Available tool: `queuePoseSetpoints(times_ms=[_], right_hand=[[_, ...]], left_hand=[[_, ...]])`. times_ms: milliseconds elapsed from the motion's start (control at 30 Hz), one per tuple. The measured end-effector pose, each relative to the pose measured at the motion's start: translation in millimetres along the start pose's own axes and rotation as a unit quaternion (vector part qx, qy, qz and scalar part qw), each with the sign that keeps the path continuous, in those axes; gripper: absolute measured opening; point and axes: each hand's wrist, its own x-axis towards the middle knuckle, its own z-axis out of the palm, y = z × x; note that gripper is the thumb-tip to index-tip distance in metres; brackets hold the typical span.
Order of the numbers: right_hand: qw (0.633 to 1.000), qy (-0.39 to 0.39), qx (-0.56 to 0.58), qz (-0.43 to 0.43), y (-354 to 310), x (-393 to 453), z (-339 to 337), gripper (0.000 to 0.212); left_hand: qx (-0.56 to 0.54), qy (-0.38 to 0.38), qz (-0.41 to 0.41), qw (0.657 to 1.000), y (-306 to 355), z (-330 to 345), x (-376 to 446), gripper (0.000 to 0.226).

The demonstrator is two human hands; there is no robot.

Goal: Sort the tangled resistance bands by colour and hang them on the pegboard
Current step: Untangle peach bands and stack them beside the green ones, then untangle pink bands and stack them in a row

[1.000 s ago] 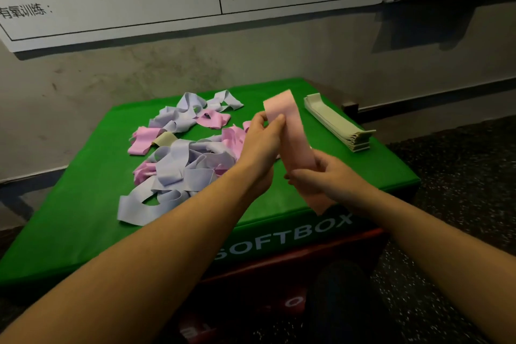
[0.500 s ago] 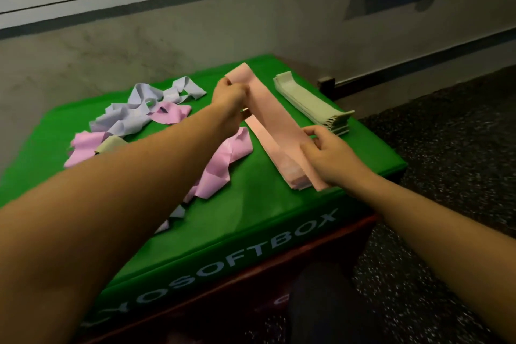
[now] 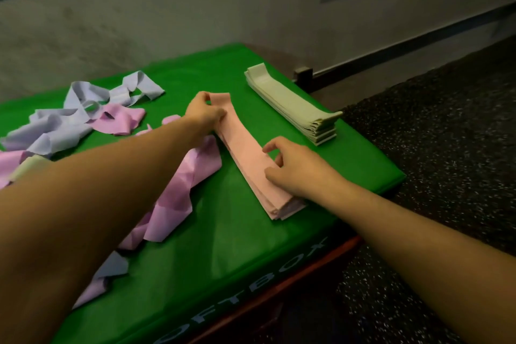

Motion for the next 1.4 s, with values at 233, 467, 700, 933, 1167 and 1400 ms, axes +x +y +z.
queuePoseSetpoints(times_ms=[233,467,700,933,1167,1400], right_hand=[[0.995,-0.008,-0.098,0.025,11,0,1,0.051],[0.992,-0.049,-0.102,0.058,11,0,-6,0.049],[0.985,-0.054,-0.147,0.067,-2,1,0,0.038],[0.982,-0.089,-0.099,0.131,-5,4,-8,0.051],[0.994,-0.066,-0.045,0.080,-7,-10,-8,0.023],[0.999,0.001,0.017,0.030,2,-32,-46,0.028]], left_hand=[[0.175,-0.046,0.043,0.983,-27,-7,30,0.054],[0.194,-0.189,0.008,0.963,-2,-23,40,0.056],[0.231,-0.196,0.028,0.953,9,-21,34,0.034],[0.097,-0.117,0.101,0.983,13,-47,11,0.032],[0.027,-0.080,0.165,0.983,25,-99,-36,0.049],[-0.140,-0.130,0.137,0.972,0,-147,-131,0.039]])
